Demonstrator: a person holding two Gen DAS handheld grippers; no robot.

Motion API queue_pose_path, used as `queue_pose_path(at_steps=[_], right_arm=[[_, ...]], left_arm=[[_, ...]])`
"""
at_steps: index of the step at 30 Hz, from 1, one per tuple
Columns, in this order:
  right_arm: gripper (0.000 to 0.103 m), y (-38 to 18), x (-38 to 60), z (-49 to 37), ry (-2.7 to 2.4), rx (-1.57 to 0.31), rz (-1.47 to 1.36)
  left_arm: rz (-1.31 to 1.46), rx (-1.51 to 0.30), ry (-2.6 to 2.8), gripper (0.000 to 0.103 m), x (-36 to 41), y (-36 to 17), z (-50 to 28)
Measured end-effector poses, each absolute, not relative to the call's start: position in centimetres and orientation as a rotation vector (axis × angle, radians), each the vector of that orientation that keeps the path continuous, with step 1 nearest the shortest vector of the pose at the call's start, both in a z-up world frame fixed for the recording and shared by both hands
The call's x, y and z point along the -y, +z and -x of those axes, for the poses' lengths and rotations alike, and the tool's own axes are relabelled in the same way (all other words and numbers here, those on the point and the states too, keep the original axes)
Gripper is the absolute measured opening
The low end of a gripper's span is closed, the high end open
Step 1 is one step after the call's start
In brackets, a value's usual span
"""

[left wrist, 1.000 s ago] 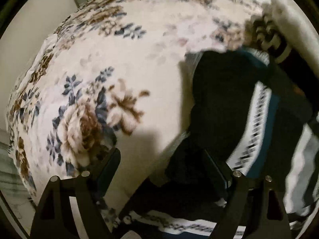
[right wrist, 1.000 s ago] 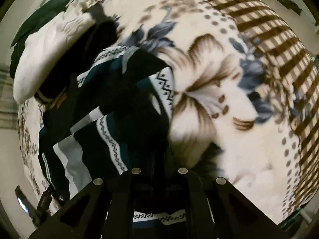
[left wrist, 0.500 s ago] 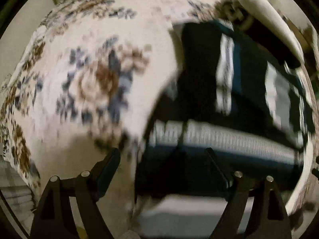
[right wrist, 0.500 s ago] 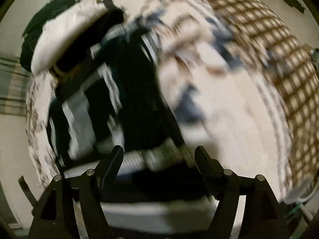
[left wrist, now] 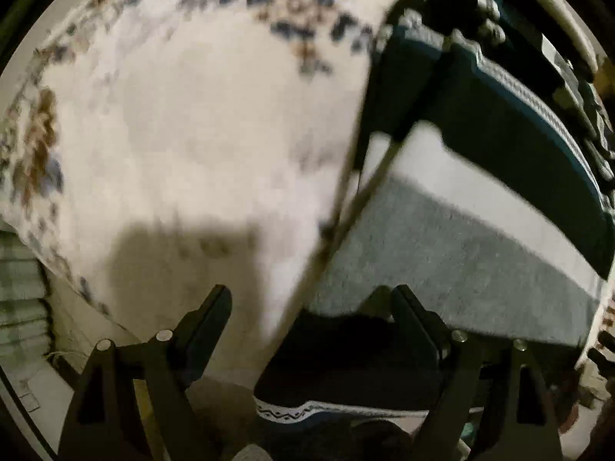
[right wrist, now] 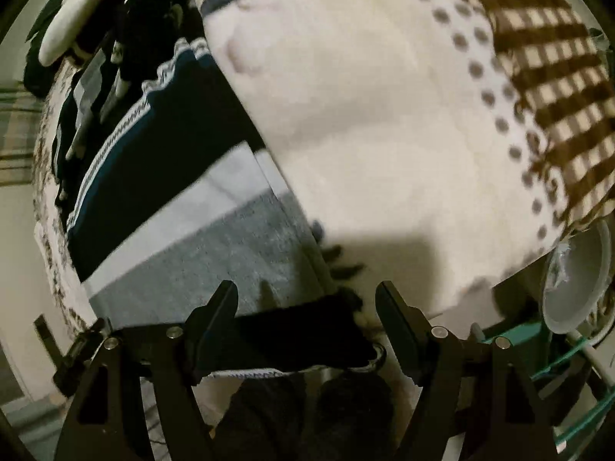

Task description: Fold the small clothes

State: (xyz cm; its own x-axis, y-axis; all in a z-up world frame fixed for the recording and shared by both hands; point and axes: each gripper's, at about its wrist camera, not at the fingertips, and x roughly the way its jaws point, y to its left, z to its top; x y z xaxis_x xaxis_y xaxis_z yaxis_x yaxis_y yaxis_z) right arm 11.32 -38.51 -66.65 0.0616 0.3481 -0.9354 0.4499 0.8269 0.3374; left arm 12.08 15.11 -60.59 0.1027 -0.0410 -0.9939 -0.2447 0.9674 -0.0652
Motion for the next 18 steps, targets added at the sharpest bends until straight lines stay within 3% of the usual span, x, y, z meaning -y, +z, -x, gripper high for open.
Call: queue_pose_path(at_steps=[18], right_arm=[[0.076,-73.2,37.5,-4.9,0.085,-1.642,-0.720]], left_arm=[[0.457,-1.450,0.050,0.083,-13.9,-63.5,-4.2]])
